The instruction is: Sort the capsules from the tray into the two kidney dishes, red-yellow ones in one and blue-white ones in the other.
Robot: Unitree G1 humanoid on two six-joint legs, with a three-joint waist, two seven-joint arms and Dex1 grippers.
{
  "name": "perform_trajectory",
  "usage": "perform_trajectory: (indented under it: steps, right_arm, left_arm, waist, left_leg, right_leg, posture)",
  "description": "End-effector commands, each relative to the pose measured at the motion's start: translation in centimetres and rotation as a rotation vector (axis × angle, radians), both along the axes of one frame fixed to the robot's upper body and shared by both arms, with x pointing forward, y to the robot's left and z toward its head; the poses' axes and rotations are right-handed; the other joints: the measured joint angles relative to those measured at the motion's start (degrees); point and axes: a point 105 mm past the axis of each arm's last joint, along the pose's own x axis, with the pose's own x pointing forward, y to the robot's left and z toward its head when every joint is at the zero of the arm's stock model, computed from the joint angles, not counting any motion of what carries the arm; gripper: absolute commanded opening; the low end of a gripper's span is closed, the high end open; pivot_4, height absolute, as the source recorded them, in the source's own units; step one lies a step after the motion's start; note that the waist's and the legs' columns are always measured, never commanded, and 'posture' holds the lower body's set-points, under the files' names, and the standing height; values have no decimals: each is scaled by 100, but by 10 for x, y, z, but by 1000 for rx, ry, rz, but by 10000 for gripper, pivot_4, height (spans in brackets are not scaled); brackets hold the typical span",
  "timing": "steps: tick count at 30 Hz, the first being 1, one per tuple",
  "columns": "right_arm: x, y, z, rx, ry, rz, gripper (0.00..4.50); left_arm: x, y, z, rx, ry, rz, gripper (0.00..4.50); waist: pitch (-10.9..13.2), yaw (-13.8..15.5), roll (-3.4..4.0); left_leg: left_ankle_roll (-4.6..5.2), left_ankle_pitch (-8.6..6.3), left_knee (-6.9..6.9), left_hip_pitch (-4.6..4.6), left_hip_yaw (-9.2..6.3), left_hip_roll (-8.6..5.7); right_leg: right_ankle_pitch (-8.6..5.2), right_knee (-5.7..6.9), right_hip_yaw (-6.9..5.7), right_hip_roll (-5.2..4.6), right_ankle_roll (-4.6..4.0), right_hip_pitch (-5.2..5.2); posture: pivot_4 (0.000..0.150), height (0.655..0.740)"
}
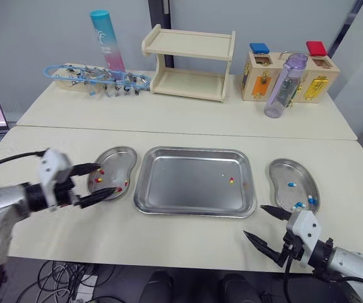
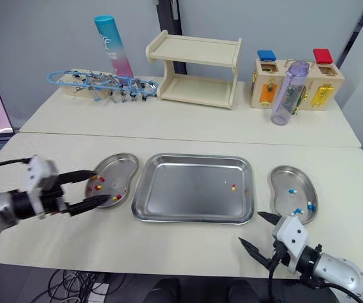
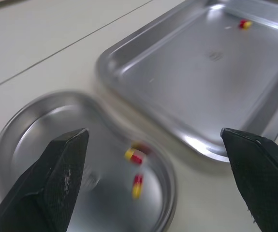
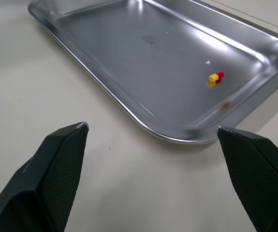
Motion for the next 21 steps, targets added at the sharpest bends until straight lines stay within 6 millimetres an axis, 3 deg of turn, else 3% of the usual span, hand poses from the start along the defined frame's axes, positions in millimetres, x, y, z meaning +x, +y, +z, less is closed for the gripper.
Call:
perform_trajectory:
  steps: [1, 9, 11, 14, 21]
  right_arm:
    - [1, 2, 9, 42, -35, -30, 44820]
    - [0, 10, 8, 58, -42, -62, 44820]
    - [-1, 11, 9, 59, -43, -64, 44820]
    - [-4, 12, 12, 57, -45, -71, 45000]
    - [-8, 13, 16, 55, -46, -104, 45000]
  left_arm:
    - [4, -45, -2, 20, 15, -172, 45000]
    - [36, -138, -20, 23, -7, -422, 45000]
    - [40, -153, -23, 14, -8, -454, 45000]
    - [47, -175, -30, 15, -18, -493, 36224]
    - [59, -211, -48, 35, -11, -520, 36224]
  waist:
    - [-1, -28, -1]
    - [-1, -64, -2]
    - [-1, -77, -2]
    - [-1, -82, -2]
    - [-1, -52, -2]
  left_leg:
    - [0, 0, 0, -2, -1, 1]
    - [1, 0, 12, -3, -1, -2]
    - [1, 0, 13, -5, -1, -4]
    - [1, 0, 12, -6, -2, -4]
    - [2, 1, 17, -8, -6, -9]
  right_leg:
    - [0, 1, 0, 2, 0, -1]
    - [0, 6, 1, 6, 1, -2]
    - [1, 5, 2, 5, 2, -2]
    - [1, 4, 2, 5, 2, -4]
    - [0, 4, 1, 3, 3, -2]
  posture:
    - [1500, 7400]
    - [1500, 7400]
    - [1500, 7400]
    - [1500, 7400]
    - [1500, 7400]
